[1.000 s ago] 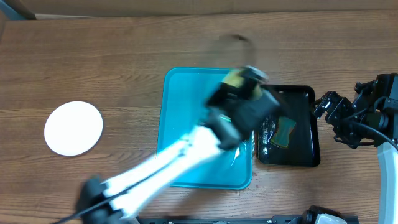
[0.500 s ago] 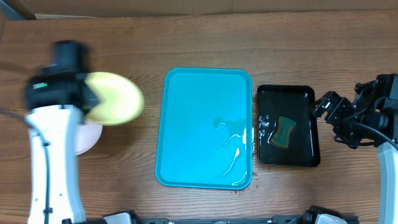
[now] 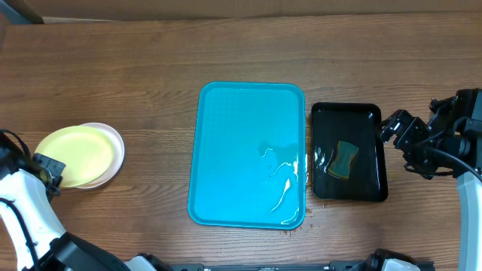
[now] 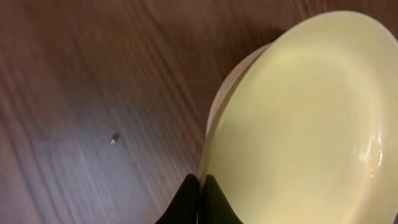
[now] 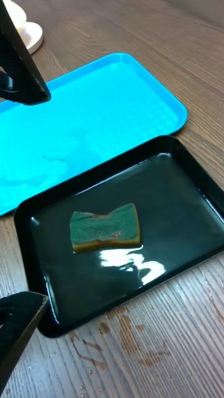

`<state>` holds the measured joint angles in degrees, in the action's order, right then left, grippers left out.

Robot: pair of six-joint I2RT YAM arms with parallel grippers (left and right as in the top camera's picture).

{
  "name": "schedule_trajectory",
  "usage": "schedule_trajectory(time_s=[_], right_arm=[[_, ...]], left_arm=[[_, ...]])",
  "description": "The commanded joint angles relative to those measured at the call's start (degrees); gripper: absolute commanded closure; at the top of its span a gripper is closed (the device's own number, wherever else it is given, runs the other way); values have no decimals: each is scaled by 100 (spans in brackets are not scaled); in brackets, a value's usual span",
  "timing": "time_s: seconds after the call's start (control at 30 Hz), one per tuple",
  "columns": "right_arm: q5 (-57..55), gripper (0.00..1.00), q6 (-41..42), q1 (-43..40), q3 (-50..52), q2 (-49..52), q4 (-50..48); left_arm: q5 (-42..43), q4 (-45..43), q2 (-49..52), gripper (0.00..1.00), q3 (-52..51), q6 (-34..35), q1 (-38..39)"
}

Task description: Clean dirty plates on tray and stack at the side

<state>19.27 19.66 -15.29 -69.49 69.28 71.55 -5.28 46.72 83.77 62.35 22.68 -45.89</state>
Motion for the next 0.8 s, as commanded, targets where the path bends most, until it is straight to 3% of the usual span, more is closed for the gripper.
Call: schedule_trajectory(time_s=[0.0, 0.13, 0.17, 0.23, 0.27, 0.4, 0.53, 0.77], right_arm=[[13, 2, -22, -17, -125, -66, -31], [13, 2, -22, -17, -125, -66, -26], [15, 2, -22, -17, -125, -66, -26], [15, 2, -22, -17, -125, -66, -24], [13, 2, -22, -17, -125, -66, -24], [13, 2, -22, -17, -125, -66, -24], [13, 2, -26, -15, -125, -66, -28], [225, 3, -675, 13, -125, -66, 48]], left_arm=[[367, -297, -59, 96, -229, -297, -4], [321, -337, -59, 92, -247, -299, -7], [330, -365, -63, 77, -238, -297, -7], [437, -378, -63, 38, -146, -295, -7], [599, -315, -63, 33, -22, -299, -7], [1019, 179, -66, 33, 568, -330, 20], [1961, 754, -70, 34, 1390, -680, 295], [2441, 1821, -275, 35, 2345, -1773, 1899]])
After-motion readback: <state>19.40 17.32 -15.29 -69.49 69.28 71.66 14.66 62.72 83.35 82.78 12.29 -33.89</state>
